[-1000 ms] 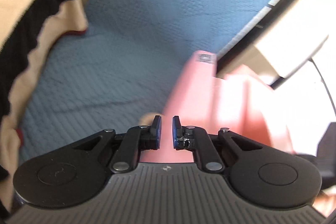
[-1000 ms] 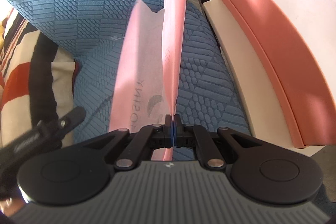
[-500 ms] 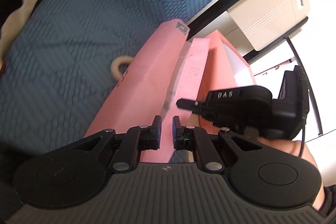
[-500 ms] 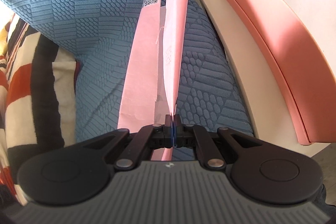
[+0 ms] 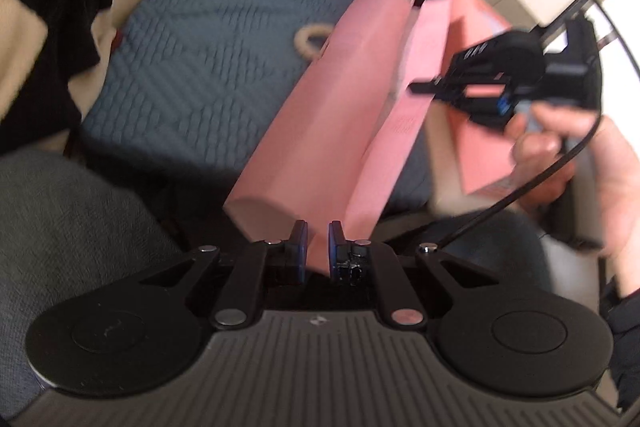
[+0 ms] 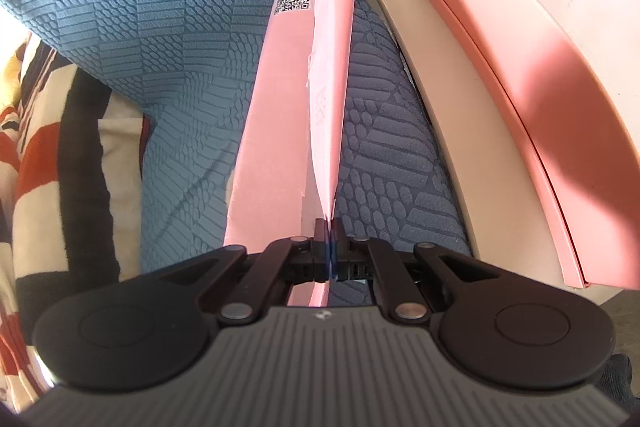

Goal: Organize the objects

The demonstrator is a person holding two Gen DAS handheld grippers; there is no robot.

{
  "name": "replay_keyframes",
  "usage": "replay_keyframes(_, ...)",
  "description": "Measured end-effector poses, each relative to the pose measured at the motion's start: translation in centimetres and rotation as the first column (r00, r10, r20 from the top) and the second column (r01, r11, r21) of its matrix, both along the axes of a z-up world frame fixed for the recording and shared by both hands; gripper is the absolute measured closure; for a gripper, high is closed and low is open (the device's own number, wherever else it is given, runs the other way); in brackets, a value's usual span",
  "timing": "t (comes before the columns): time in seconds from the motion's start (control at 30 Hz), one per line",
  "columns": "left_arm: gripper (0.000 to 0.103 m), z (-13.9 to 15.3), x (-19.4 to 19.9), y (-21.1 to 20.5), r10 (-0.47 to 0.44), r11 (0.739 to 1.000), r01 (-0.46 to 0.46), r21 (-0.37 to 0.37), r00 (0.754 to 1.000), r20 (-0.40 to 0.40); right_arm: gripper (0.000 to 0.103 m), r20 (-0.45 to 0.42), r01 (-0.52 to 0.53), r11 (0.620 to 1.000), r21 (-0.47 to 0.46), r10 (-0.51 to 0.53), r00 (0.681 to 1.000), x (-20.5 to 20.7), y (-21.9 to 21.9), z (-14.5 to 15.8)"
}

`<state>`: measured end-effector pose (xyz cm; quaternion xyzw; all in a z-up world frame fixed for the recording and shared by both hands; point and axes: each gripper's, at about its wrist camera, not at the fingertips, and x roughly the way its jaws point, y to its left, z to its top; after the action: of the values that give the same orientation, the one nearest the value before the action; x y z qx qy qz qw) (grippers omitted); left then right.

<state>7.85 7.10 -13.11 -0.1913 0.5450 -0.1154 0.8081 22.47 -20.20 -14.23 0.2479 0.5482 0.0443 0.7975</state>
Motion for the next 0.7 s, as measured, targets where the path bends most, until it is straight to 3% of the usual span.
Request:
replay_keyframes(0.27,0.092,-3.4,1.2,-2.2,-0.026,0.995,0.029,0.093,0.999,-0.039,0.099,-0.008,0.011,0.999,0.034,-0.011,1.0,-0.1,-0.4,-0.5)
replay_keyframes(0.4,0.092,-3.6,1.7,-2.5,-0.006,0.995,0.002,0.102,0.999,0.045,0.099,0.002,-0.001,1.0,0.03,0.001,1.0,-0.2,-0.4,-0.4)
replay_keyframes(0.7,0.092,-2.0,3.7,-1.6,0.053,0.998,-0.059,0.028,0.98,0.192,0.099,0.033,-0.022,1.0,-0.014,0.022,0.999,-0.3,0.0,-0.2)
